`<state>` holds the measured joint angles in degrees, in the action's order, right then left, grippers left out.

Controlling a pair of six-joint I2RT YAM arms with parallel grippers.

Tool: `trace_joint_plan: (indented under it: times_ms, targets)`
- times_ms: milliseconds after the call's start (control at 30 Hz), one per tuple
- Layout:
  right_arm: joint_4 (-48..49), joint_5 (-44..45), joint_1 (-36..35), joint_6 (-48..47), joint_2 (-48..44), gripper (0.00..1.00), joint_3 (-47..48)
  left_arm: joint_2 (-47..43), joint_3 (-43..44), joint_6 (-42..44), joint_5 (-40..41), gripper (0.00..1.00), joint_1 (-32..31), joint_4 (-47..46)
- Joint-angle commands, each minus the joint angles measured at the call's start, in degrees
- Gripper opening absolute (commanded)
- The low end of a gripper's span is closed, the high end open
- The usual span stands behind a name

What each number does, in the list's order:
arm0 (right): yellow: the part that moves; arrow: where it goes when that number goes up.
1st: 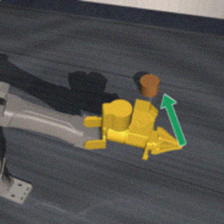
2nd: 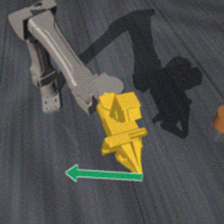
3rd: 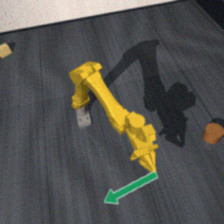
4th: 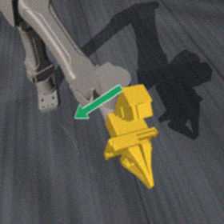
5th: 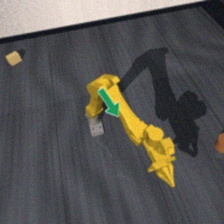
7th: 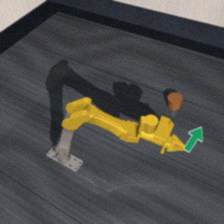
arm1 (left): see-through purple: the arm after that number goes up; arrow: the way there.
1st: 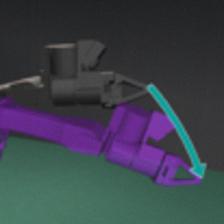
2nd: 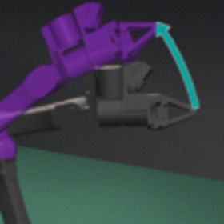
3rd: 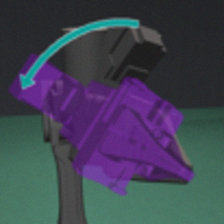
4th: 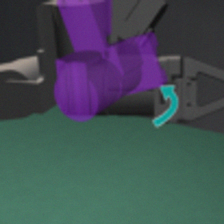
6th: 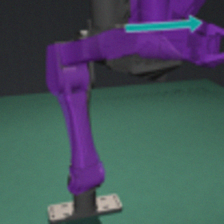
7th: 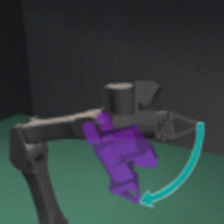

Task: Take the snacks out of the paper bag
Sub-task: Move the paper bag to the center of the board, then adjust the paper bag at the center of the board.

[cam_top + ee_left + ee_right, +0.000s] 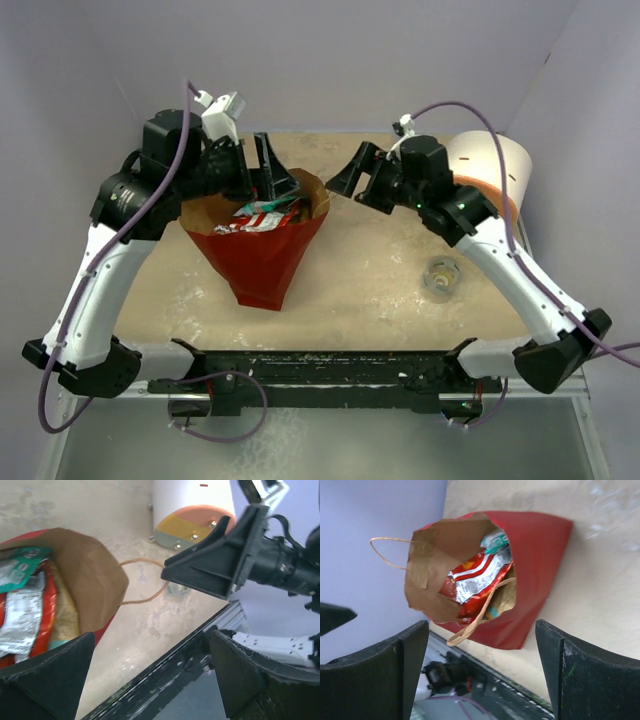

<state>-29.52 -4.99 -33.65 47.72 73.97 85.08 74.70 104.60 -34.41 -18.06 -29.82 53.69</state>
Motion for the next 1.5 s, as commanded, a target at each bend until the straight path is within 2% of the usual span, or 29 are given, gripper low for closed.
trace_joint_plan:
  times_ms: [0,100,167,233,300,367,467,567,800,933,1033,1200,1267,1367,1467]
  targets:
    - [11.59,-5.15,-2.78,14.01,1.23,0.87,-3.69,-1.58,4.47,9.04,3.57,0.99,0.98,10.77]
    - [12.75,-1.55,-5.48,18.66,2.39,0.84,-3.18,-2.81,5.3,12.08,3.79,0.99,0.95,12.6]
    - [8.08,2.74,-6.92,20.71,3.31,0.77,-1.71,-3.8,5.04,13.63,5.29,0.99,0.99,12.95]
    - [2.04,4.24,-7.17,22.73,4.48,0.66,-1.0,-4.51,5.12,14.15,8.44,0.99,1.0,13.42]
    - [-3.02,4.81,-7.16,24.08,5.25,0.48,-1.03,-4.14,7.07,13.65,12.19,0.99,1.0,15.18]
    - [-6.75,4.83,-7.13,23.67,5.43,0.37,-1.2,-3.68,9.09,13.21,15.09,0.99,1.0,16.25]
    - [-8.54,4.17,-7.03,19.11,4.73,0.18,-1.99,-3.73,8.87,9.61,19.15,0.99,1.0,15.34]
    - [-12.72,7.13,-6.65,12.7,4.52,0.0,0.65,-3.25,9.21,3.99,22.99,0.99,1.0,15.1]
    - [-17.83,15.95,-5.19,-1.1,1.99,0.0,4.4,-1.8,10.11,-1.33,31.19,0.99,1.7,19.49]
    - [-16.42,13.99,-2.65,-5.11,-1.81,0.0,1.36,-0.71,8.59,-3.36,40.41,0.99,4.8,28.07]
    - [-15.92,13.21,-1.71,-6.72,-3.92,0.0,-0.59,-2.12,6.43,-3.21,38.38,0.99,10.41,28.91]
    - [-16.44,14.17,-1.03,-8.69,-5.27,0.0,-0.4,-6.18,-0.34,-10.52,41.84,0.99,10.97,33.47]
    - [-15.99,14.46,-0.88,-9.04,-5.66,0.0,-0.44,-8.1,-4.1,-10.4,41.84,1.0,10.97,31.93]
    - [-15.46,13.96,-0.7,-9.58,-5.69,0.0,-0.27,-9.39,-9.13,-7.24,41.01,0.95,10.99,24.47]
    - [-15.4,13.33,-0.72,-10.13,-5.6,0.0,-0.35,-6.36,-12.12,-4.84,43.15,0.77,11.51,20.29]
